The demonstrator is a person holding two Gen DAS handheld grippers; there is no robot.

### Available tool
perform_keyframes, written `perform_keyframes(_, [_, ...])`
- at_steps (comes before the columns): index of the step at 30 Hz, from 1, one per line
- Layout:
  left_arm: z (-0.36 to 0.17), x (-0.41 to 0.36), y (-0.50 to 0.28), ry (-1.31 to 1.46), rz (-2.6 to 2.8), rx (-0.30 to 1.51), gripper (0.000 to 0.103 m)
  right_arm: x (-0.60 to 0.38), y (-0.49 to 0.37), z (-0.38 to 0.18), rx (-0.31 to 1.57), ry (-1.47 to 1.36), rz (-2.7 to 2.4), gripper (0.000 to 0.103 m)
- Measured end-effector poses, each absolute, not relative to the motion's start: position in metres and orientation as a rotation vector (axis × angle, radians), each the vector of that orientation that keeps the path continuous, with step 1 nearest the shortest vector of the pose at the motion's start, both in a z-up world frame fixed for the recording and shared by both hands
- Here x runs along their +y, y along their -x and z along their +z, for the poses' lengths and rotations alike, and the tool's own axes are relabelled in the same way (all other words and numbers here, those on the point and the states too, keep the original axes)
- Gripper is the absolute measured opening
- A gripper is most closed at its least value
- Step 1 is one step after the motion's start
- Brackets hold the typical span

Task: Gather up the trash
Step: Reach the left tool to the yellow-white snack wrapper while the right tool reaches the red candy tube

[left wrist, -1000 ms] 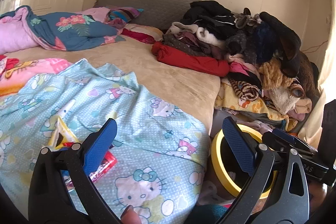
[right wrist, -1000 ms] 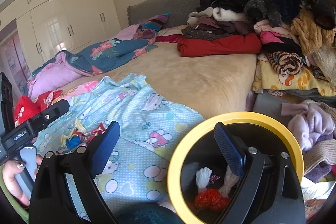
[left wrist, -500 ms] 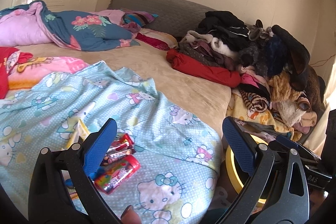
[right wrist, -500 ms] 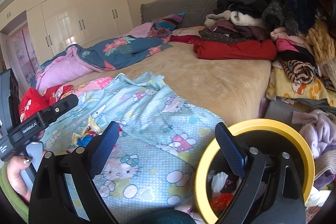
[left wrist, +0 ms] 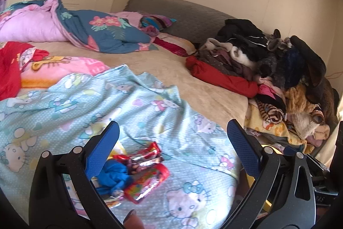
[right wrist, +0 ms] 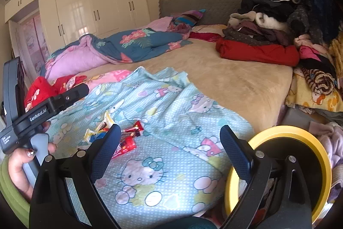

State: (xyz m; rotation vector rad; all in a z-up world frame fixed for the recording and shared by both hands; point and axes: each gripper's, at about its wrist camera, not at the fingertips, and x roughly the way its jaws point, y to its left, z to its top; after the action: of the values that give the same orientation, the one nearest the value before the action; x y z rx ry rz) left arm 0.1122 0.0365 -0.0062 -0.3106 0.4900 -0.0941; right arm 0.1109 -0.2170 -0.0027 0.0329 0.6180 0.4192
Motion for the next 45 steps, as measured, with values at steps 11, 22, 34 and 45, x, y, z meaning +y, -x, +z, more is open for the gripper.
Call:
perform_keyframes(11, [-0.014, 0.074, -0.111, 0.338, -0.029, 0.500, 0.092, -0.181, -0.114, -0.018, 0.664, 0.016, 0.474, 0.091])
perform_keyframes(22, [-0.028, 0.112, -0.111, 0.369, 0.046, 0.522, 0.092, -0.158, -0.121, -0.038, 0.718, 0.039, 0.506, 0.091])
perform_keyframes(34, [-0.068, 0.152, -0.115, 0.408, 0.108, 0.655, 0.092, -0.123, -0.150, -0.069, 0.815, 0.019, 0.542, 0.091])
perform_keyframes(45, [-0.112, 0.159, -0.125, 0.470, 0.045, 0.804, 0.051, -0.092, -0.181, -0.104, 0.949, -0.039, 0.541, 0.090])
